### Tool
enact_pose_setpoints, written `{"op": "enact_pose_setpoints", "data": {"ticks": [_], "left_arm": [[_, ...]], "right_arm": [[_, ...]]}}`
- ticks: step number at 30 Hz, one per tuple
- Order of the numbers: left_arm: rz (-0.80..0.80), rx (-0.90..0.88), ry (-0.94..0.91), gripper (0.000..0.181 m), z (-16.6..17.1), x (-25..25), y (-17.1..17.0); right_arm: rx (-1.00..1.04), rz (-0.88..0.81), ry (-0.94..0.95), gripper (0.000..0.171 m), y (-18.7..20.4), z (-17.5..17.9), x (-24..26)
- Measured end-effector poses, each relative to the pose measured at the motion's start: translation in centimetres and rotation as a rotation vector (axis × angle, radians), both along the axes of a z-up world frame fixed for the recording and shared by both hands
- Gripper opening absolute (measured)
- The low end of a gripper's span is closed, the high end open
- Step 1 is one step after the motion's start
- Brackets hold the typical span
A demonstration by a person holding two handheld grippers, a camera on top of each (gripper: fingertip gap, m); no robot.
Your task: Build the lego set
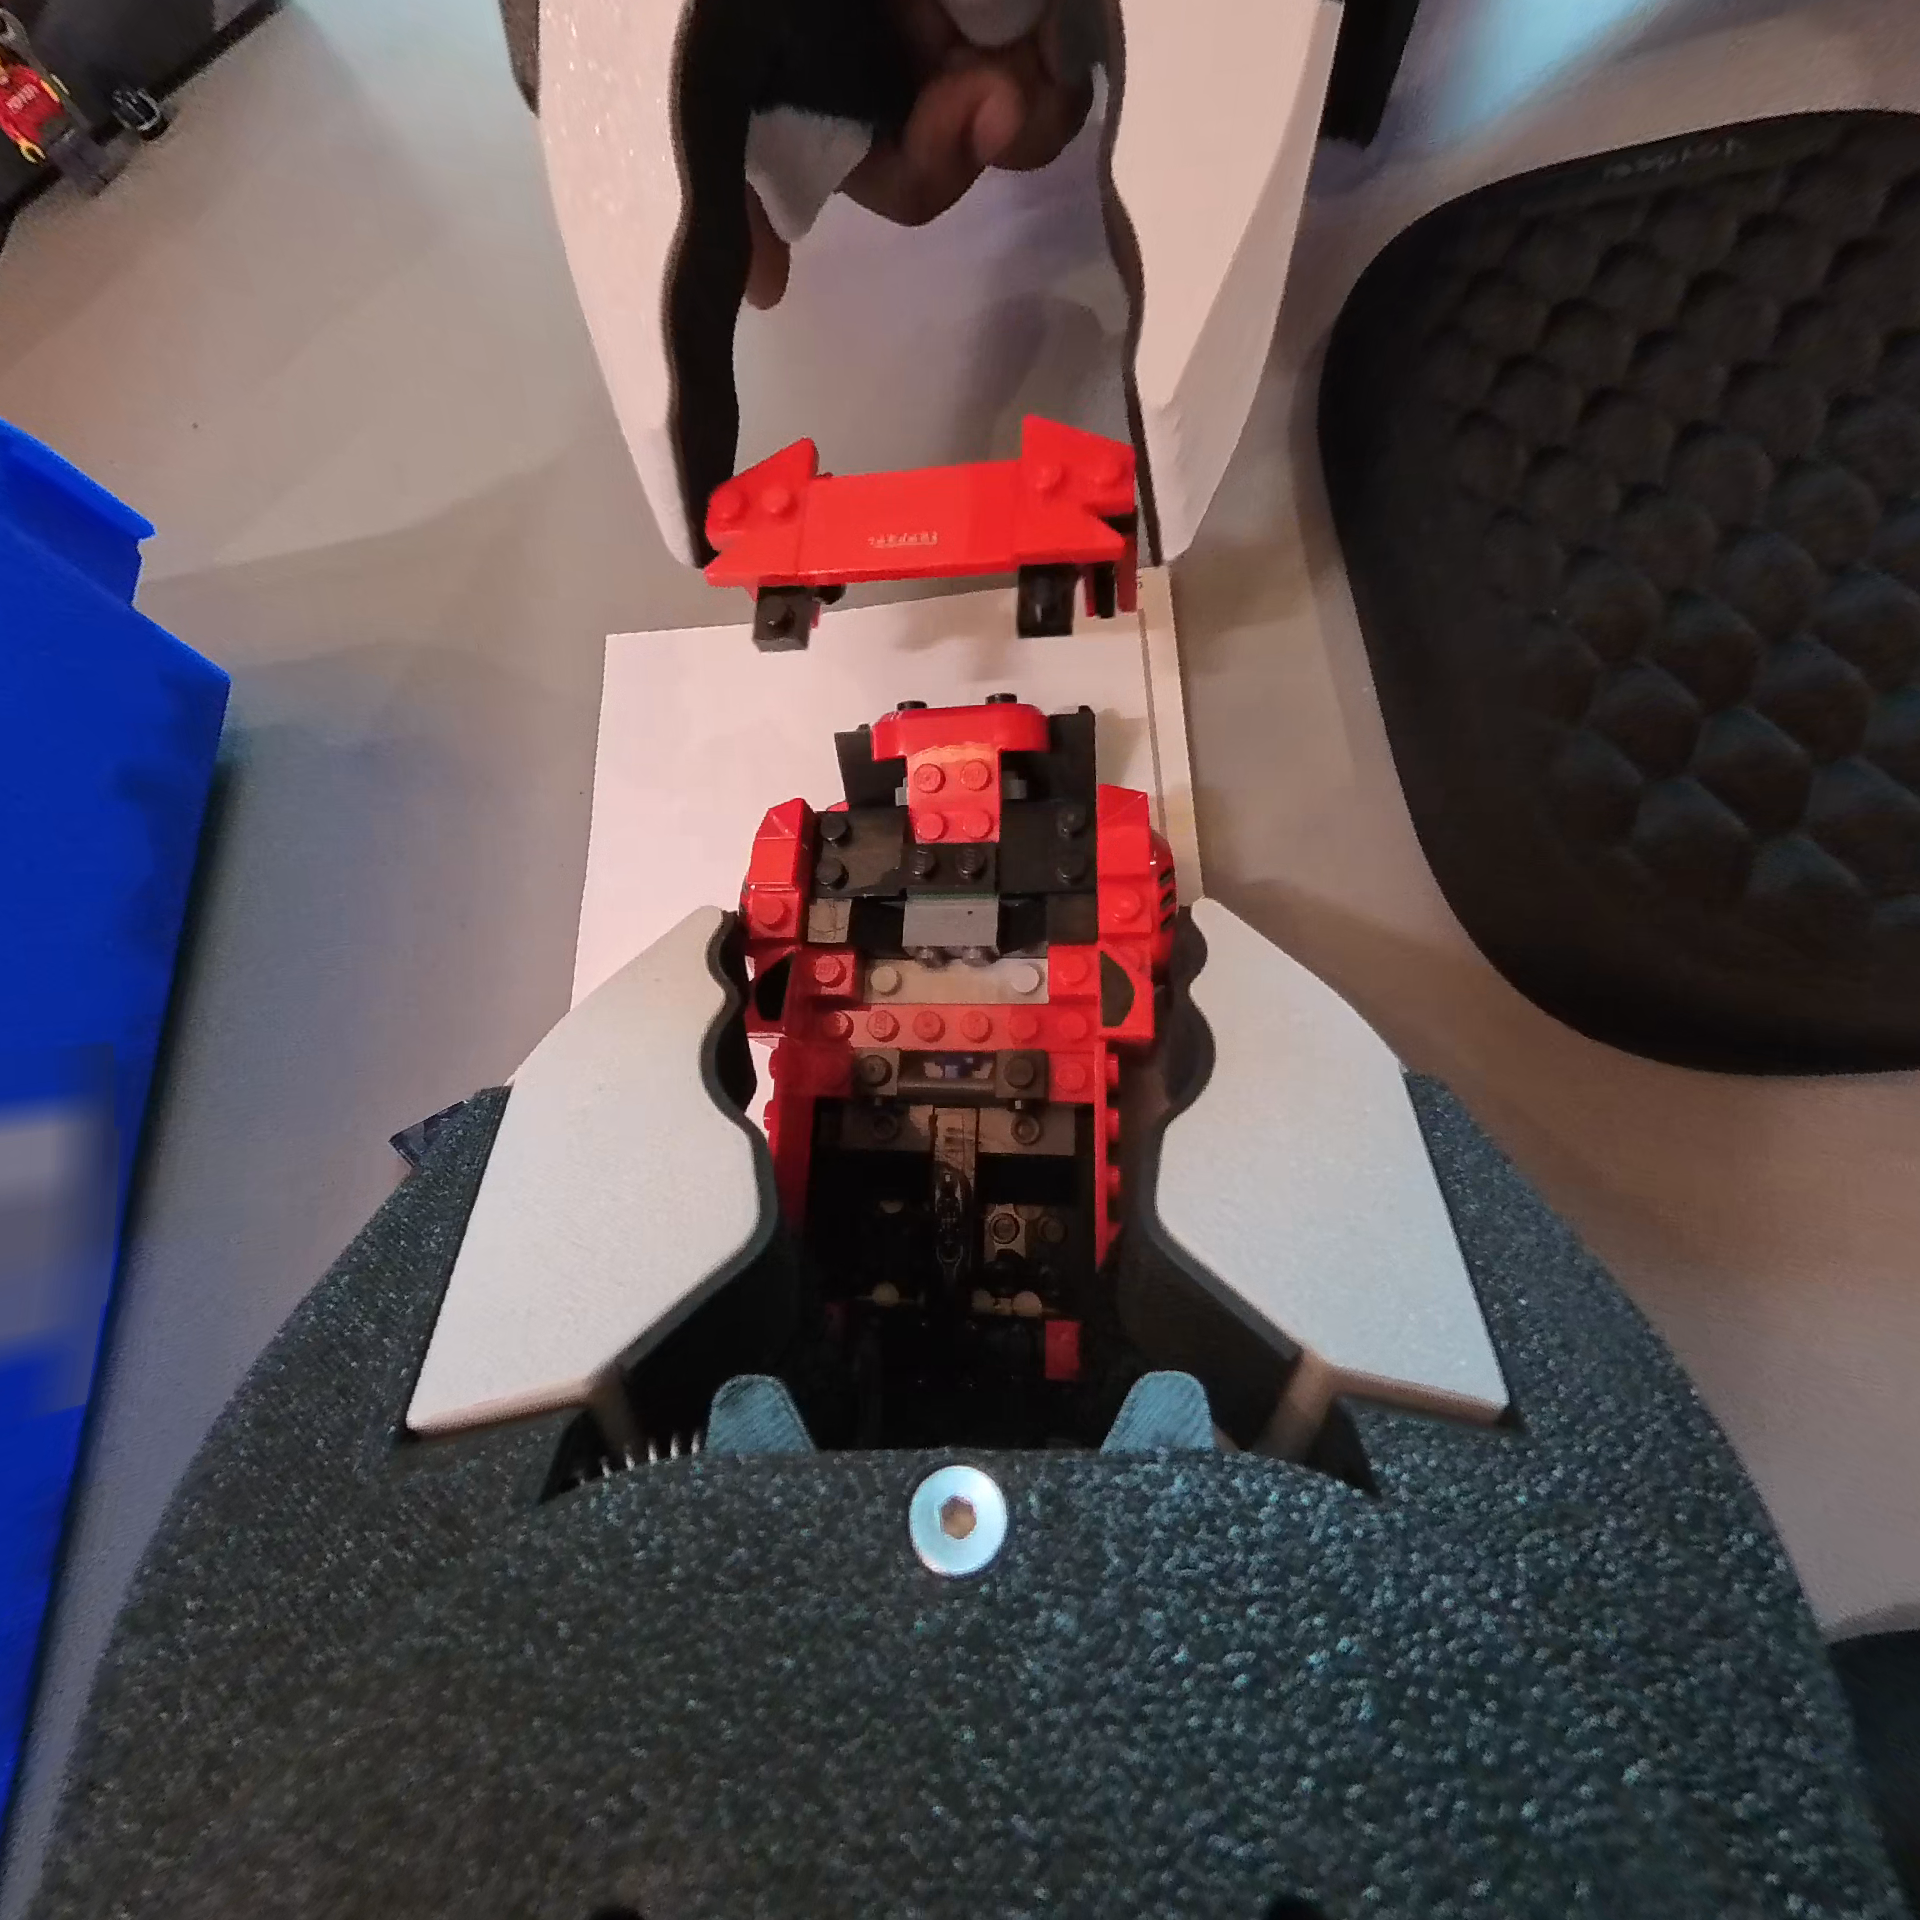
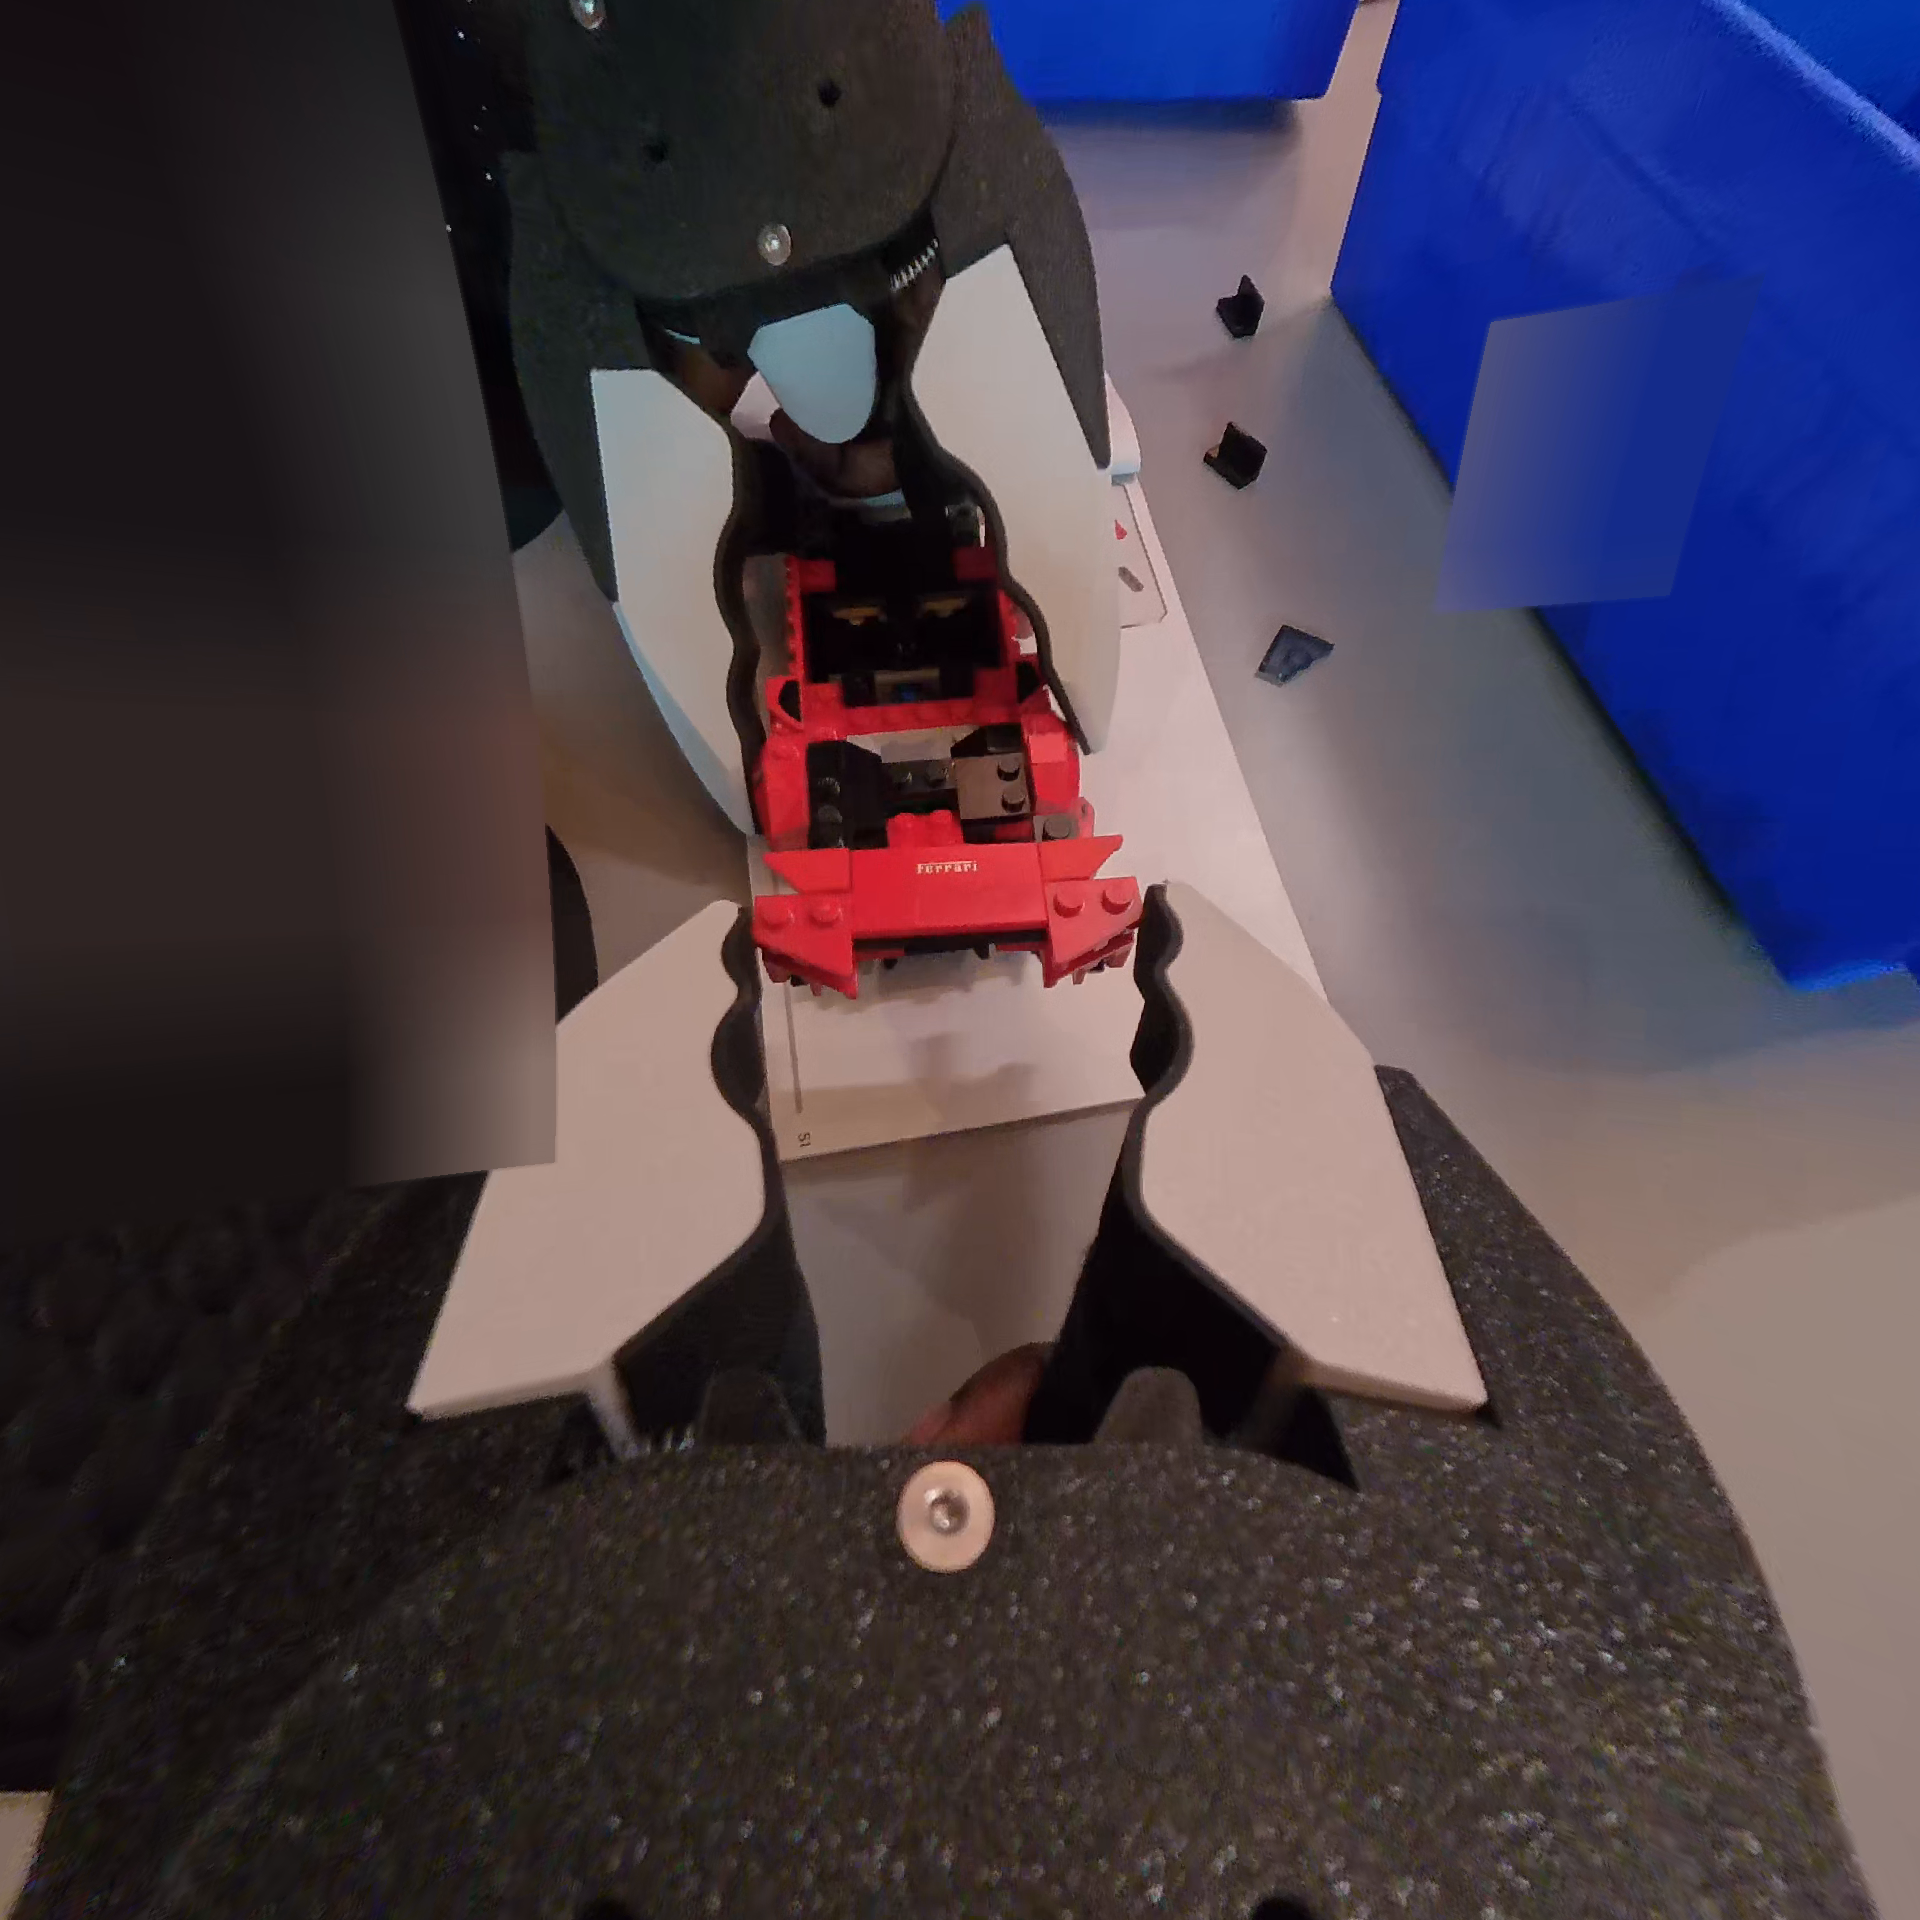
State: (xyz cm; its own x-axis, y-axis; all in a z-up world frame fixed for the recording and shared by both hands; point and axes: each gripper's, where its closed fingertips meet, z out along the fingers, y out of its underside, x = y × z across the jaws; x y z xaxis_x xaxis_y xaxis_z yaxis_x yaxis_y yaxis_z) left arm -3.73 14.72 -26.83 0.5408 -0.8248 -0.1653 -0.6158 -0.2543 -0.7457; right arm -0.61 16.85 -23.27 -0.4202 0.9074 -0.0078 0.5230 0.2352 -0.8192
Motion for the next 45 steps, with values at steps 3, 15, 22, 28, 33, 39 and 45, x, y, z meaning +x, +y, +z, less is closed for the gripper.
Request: {"op": "enact_pose_setpoints", "data": {"ticks": [3,15,22,28,33,39,45], "left_arm": [[0.0,0.001,0.0,0.077,0.0,0.0,0.0],[0.0,0.003,-0.003,0.077,0.0,0.0,0.0],[0.001,0.003,-0.004,0.077,0.0,0.0,0.0],[0.001,0.003,-0.004,0.077,0.0,0.0,0.0],[0.0,0.003,-0.004,0.077,0.0,0.0,0.0],[0.001,0.004,-0.003,0.077,0.0,0.1,0.0],[0.001,0.005,-0.003,0.077,0.0,0.0,0.0]], "right_arm": [[0.007,-0.004,-0.011,0.07,0.2,-0.4,0.3],[0.012,-0.074,-0.083,0.07,2.7,-3.2,2.1],[0.012,-0.034,-0.072,0.07,2.5,-3.3,2.2],[0.009,-0.032,-0.076,0.07,3.1,-3.2,3.0],[0.037,-0.052,-0.138,0.07,4.4,-3.3,4.5],[0.207,-0.017,-0.342,0.07,5.6,-3.8,6.0],[0.254,0.02,-0.401,0.07,5.2,-4.0,5.4]]}}
